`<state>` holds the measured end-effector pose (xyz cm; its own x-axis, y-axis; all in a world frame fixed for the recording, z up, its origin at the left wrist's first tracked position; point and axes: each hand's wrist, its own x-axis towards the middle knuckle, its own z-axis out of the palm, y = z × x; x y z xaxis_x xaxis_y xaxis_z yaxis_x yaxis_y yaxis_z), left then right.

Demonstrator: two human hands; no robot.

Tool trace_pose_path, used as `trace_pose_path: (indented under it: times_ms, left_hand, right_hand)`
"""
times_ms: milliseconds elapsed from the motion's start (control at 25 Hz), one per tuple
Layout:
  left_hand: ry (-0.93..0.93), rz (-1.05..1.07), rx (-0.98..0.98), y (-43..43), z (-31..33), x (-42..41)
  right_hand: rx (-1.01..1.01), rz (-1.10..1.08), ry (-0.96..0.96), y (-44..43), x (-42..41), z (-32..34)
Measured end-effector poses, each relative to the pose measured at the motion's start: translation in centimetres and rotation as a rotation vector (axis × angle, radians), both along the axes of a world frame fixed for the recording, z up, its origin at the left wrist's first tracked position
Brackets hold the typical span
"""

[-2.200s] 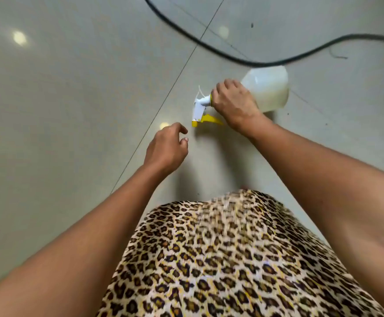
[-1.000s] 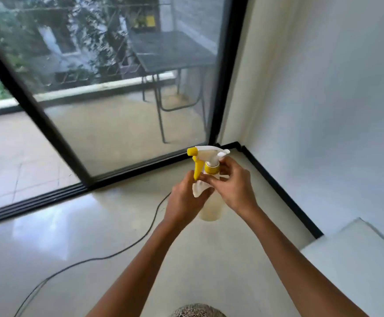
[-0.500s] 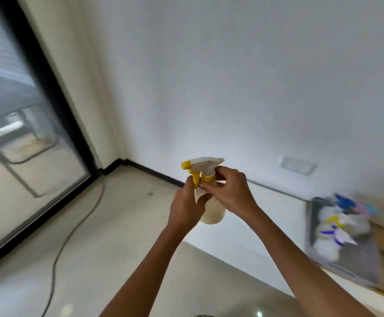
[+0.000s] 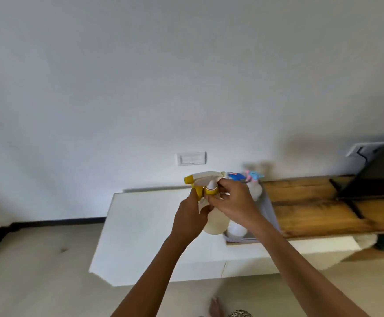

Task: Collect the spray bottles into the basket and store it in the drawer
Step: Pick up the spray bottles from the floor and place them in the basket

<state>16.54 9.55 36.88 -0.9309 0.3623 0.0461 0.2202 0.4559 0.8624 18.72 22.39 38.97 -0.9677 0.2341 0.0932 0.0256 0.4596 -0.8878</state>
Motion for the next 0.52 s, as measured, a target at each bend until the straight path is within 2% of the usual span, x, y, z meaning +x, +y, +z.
trace_pose_path:
  times_ms: [280, 520]
  left_hand:
    - [-0.128, -0.113, -0.075, 14.2, -4.2, -8.1]
    - [-0.164, -0.116, -0.209, 19.4, -7.9, -11.6]
  right_hand:
    - [-0.099, -0.208, -0.099, 14.5, -5.0, -4.6]
    - [-0.231, -0.441, -0.173, 22.5, -8.3, -10.9]
